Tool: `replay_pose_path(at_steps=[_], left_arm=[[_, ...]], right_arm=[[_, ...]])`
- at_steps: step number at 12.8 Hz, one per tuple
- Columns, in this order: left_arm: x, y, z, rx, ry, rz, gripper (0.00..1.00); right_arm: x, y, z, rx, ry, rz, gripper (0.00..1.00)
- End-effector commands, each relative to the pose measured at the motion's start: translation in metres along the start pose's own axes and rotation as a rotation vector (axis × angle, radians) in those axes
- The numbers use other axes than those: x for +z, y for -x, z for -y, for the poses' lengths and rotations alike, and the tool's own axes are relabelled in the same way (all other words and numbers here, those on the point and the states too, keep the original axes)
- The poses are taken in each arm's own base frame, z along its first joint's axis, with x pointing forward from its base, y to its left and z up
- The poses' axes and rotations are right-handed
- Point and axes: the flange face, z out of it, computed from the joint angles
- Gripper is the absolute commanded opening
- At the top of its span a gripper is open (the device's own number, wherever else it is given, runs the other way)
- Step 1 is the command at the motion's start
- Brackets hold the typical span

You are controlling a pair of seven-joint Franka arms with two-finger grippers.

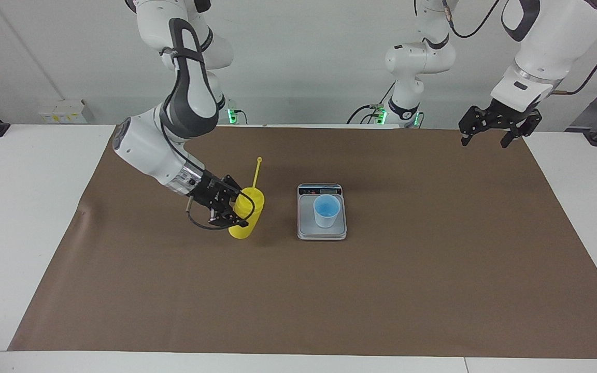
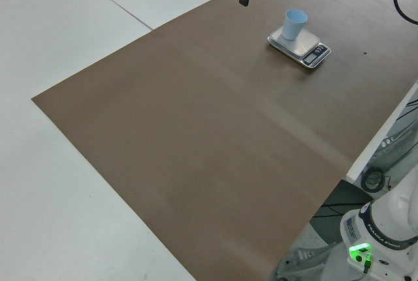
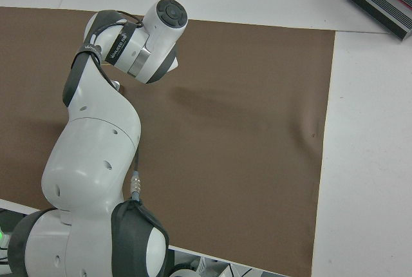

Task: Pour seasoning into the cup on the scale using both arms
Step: 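Lift the yellow bottle with the right gripper over the blue cup, then tilt the yellow bottle nozzle-down into the blue cup with the right gripper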

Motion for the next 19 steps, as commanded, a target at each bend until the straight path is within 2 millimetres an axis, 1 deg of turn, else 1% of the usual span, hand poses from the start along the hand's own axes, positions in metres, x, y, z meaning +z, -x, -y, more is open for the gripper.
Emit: replay_pose_path(at_steps=[1,2,3,4,6,7,8,10,12,14,16,17,19], left_arm=[[0.0,0.003,0.002,-0.001,0.01,0.012,1.0],[0.001,0.003,0.002,0.0,0.01,0.014,1.0],[0.0,0.003,0.003,-0.003,0.01,0.012,1.0],[0.001,0.004,0.003,-0.003,0.01,0.014,1.0],[0.0,0.003,0.003,-0.003,0.01,0.012,1.0],[0.0,0.003,0.003,-0.003,0.01,0.012,1.0],[0.001,0.004,0.003,-0.003,0.01,0.014,1.0],[0.0,0.003,0.003,-0.003,0.01,0.012,1.0],[0.001,0.004,0.003,-0.003,0.01,0.014,1.0],[0.0,0.003,0.003,-0.003,0.01,0.012,1.0],[0.001,0.003,0.002,-0.001,0.01,0.014,1.0],[0.001,0.004,0.003,-0.003,0.01,0.014,1.0],[0.0,0.003,0.003,-0.003,0.01,0.012,1.0]], right_arm=[[0.011,0.042,0.015,-0.028,-0.017,-0.137,0.0],[0.019,0.058,0.014,-0.042,-0.024,-0.194,0.0],[0.026,0.08,0.01,-0.083,-0.032,-0.254,0.0],[0.037,0.093,0.005,-0.137,-0.036,-0.327,0.0],[0.053,0.11,-0.007,-0.22,-0.023,-0.416,0.0],[0.059,0.116,-0.011,-0.244,-0.02,-0.45,0.0],[0.066,0.117,-0.016,-0.263,-0.009,-0.508,0.0],[0.079,0.136,-0.019,-0.316,0.001,-0.621,0.0],[0.087,0.146,-0.027,-0.378,0.027,-0.733,0.0],[0.103,0.156,-0.039,-0.408,-0.001,-0.849,0.0],[0.11,0.166,-0.047,-0.434,-0.038,-0.917,0.0],[0.111,0.17,-0.049,-0.47,-0.061,-0.971,0.0],[0.11,0.177,-0.051,-0.471,-0.132,-1.03,0.0]])
